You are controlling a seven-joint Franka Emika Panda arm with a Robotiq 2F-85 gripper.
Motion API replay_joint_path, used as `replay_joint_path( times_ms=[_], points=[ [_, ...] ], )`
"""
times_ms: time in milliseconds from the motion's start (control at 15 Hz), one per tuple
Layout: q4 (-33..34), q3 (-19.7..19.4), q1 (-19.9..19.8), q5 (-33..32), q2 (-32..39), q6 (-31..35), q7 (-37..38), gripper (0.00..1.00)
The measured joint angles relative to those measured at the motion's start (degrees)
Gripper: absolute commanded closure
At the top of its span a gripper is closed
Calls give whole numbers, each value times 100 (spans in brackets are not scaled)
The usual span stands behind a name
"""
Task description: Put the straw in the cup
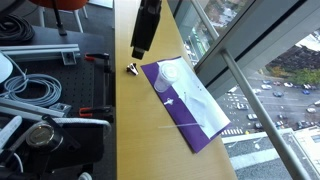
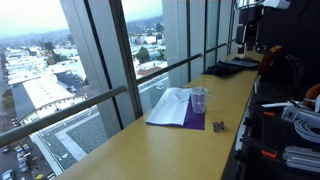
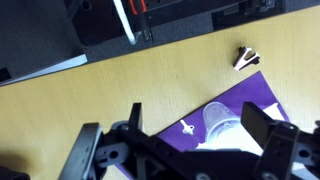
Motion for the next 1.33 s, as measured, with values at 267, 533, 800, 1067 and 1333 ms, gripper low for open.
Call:
replay_joint_path(
  times_ms=[267, 533, 800, 1067, 1333],
  points=[
    [872, -476, -78, 232, 1315, 698, -842, 0],
    [1951, -527, -119, 804, 2758, 1025, -1419, 0],
    [2833, -393, -125, 862, 3840, 1051, -1435, 0],
    [3119, -378, -136, 857, 4206, 1066, -1427, 0],
    [3137, -362, -153, 851, 4212, 1066, -1425, 0]
  ],
)
